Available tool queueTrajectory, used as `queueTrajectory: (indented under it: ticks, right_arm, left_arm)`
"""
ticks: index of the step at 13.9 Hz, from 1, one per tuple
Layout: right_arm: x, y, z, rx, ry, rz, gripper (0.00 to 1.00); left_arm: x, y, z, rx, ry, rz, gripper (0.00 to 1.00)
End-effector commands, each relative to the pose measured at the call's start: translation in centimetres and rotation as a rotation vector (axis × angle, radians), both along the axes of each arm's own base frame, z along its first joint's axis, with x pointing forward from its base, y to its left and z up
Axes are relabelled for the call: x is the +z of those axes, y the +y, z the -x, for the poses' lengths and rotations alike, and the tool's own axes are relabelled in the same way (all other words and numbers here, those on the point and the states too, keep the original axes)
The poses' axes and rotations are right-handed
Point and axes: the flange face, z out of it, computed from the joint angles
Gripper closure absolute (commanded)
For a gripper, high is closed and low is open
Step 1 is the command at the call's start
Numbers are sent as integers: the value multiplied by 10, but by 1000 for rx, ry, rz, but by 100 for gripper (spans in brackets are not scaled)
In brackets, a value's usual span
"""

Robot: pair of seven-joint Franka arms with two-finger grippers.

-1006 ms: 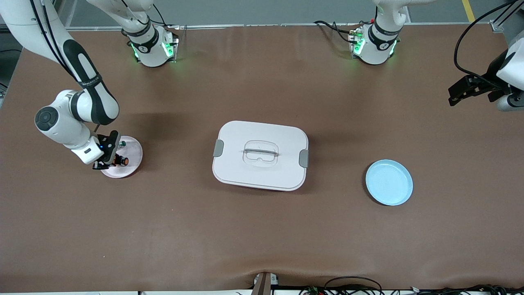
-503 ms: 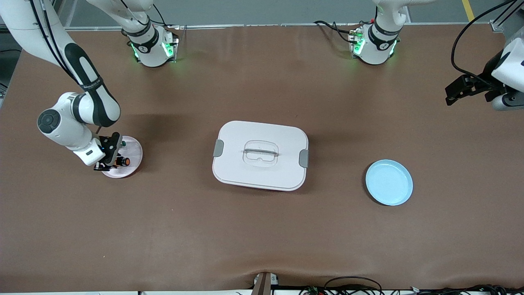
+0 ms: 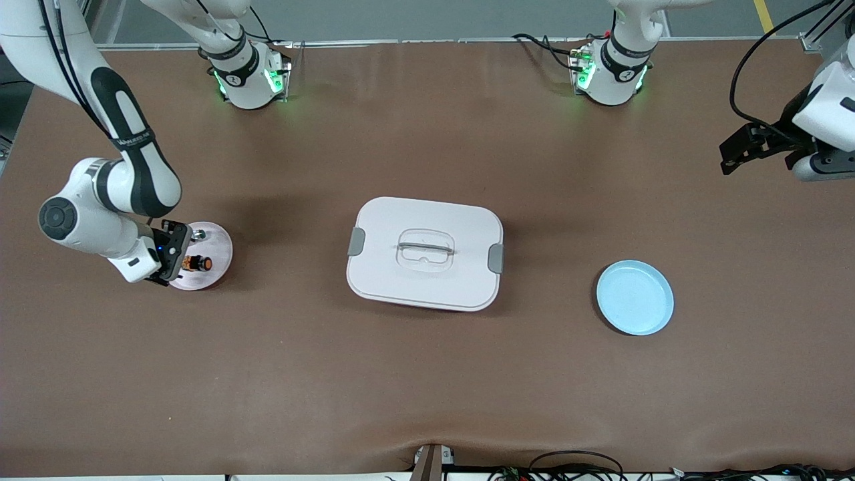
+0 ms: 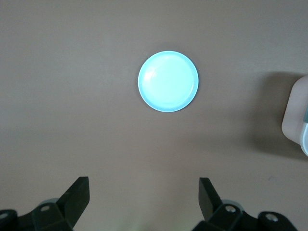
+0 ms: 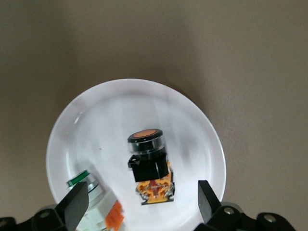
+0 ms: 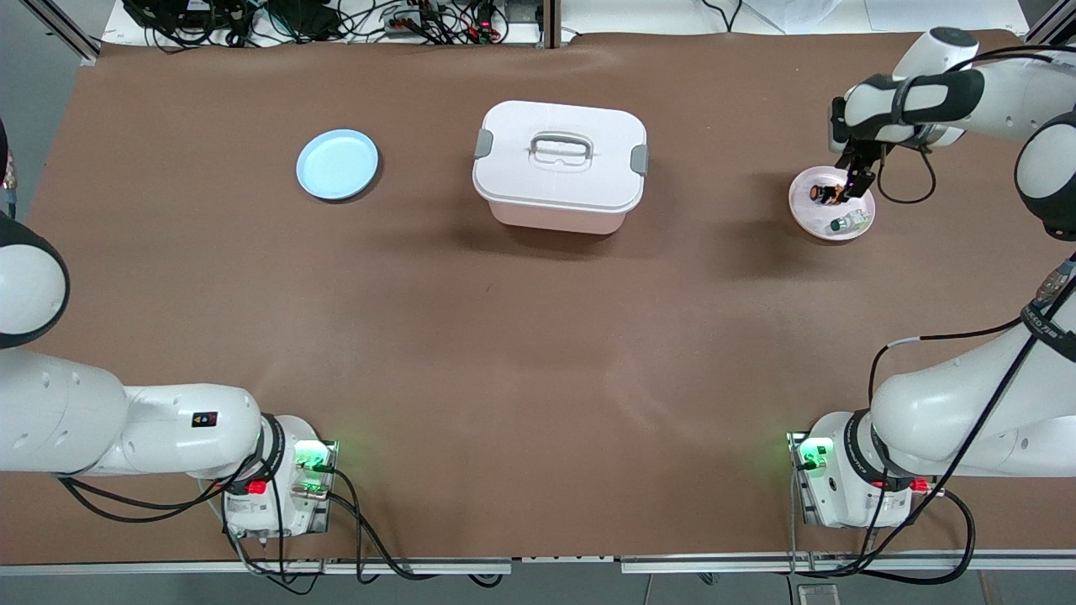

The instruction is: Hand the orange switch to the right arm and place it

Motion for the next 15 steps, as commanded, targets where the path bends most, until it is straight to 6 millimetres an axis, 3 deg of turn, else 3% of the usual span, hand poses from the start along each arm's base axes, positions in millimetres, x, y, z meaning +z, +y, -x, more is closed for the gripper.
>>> queueTrajectory:
  ticks: [1, 7, 11, 15]
  right_arm:
    - [32, -1, -2, -78, 43, -6, 0]
    - [91, 0, 13, -327, 124, 37, 0]
    - [150, 1, 28, -524, 183, 91, 0]
    - [207, -5, 18, -575, 207, 113, 0]
  left_arm:
    - [-2, -7, -2, -15, -11, 12, 0]
    - [-3, -6, -1, -20, -8, 51, 0]
    - [0, -5, 6, -21, -11, 48, 0]
    - [6, -7, 9, -25, -24, 47, 0]
